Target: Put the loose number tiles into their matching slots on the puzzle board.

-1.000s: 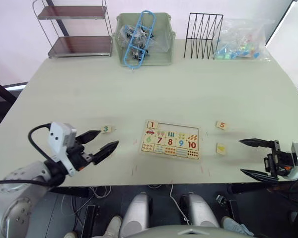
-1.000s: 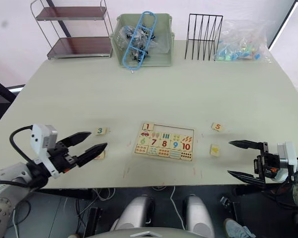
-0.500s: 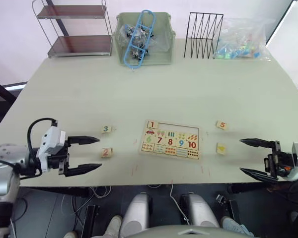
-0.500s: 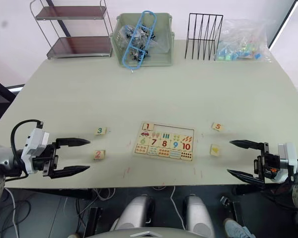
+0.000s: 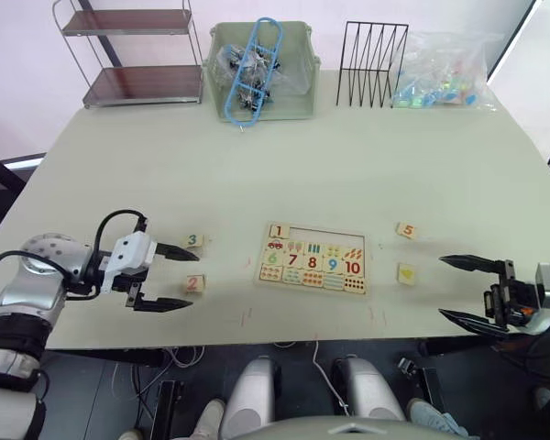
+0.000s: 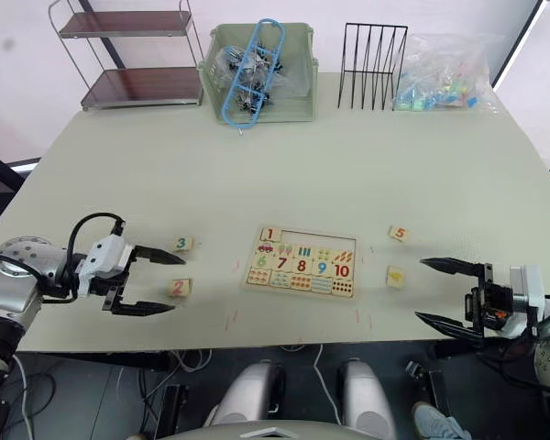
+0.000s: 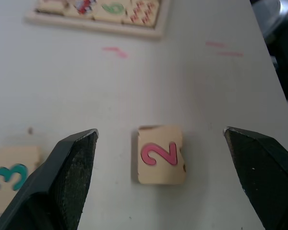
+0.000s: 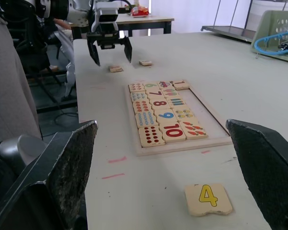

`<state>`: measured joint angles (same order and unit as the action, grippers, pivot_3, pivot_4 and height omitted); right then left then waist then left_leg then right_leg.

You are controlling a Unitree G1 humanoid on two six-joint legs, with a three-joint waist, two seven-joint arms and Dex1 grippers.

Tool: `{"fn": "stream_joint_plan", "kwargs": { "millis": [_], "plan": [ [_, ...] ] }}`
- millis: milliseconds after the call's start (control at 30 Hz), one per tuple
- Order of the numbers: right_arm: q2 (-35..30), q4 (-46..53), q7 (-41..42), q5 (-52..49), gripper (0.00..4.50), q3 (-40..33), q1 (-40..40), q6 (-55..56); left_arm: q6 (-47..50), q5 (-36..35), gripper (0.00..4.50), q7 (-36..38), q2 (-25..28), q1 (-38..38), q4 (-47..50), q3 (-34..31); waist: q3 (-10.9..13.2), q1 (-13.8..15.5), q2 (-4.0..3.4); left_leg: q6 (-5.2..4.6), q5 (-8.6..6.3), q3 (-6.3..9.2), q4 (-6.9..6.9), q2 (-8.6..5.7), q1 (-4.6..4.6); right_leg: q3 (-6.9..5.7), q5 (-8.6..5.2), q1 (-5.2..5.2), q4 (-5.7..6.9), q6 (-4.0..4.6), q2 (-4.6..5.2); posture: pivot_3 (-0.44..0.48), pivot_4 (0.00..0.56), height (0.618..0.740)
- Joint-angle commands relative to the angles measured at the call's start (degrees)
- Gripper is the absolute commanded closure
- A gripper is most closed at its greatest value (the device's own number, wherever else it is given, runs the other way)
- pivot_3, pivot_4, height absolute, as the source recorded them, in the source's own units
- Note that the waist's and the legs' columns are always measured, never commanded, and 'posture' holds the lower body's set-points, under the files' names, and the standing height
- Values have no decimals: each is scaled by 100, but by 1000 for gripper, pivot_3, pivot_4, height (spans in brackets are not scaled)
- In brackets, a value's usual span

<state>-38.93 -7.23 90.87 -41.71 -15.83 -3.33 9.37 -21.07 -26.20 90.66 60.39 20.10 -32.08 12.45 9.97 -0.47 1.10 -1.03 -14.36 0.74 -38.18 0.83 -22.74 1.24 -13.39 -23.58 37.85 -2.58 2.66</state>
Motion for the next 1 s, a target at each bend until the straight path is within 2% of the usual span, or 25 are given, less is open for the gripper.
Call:
{"fn": "stream_joint_plan", "kwargs": {
  "millis": [33,233,533,633,733,767,800,833,1000],
  "plan": [
    [20,239,-26,-43,0,-210,-49,37,-291,-311,46,184,183,235,-296,368,0,-1,0,0,0,1,0,0,0,0,0,0,1,0,0,0,150,740],
    [26,218,-7,-34,0,-260,-62,42,-691,-397,46,184,237,572,-807,901,0,-3,0,0,0,-1,-1,-4,0,1,0,-1,2,-1,-1,0,150,740],
    [21,158,30,-22,0,-311,-72,65,-1011,-420,46,184,237,706,-1089,1330,0,-3,0,0,0,-3,-2,-5,1,3,0,-1,3,-1,0,0,150,740],
    [35,116,42,-10,0,-311,-62,98,-953,-512,894,184,238,695,-1111,1378,0,-4,0,0,0,-3,-2,-5,1,3,0,-1,3,-1,0,0,150,740],
    [55,128,9,5,0,-300,-46,109,-939,-536,2334,184,189,657,-1142,1364,0,-11,0,-1,0,-3,-2,-5,1,3,0,-1,3,-1,0,0,150,740],
    [61,136,0,11,0,-298,-44,108,-952,-527,3048,184,170,649,-1159,1362,0,-13,0,-1,0,-2,-2,-5,1,3,0,-2,4,-1,0,0,150,740],
    [65,165,-21,15,0,-295,-43,95,-963,-517,3178,184,147,639,-1176,1361,0,-18,-1,-1,0,-2,-2,-5,1,3,0,-2,5,-1,-1,0,150,740],
    [65,185,-34,17,0,-298,-40,83,-966,-513,3552,184,129,630,-1179,1362,0,-19,-1,-1,0,-3,-2,-5,2,3,0,-2,6,-1,-1,0,150,740],
    [37,263,-86,7,0,-325,-59,37,-978,-545,3550,184,109,579,-1075,1363,-1,-17,-1,-1,0,-3,-2,-5,3,3,0,-1,6,-1,-1,0,150,740]
  ]
}}
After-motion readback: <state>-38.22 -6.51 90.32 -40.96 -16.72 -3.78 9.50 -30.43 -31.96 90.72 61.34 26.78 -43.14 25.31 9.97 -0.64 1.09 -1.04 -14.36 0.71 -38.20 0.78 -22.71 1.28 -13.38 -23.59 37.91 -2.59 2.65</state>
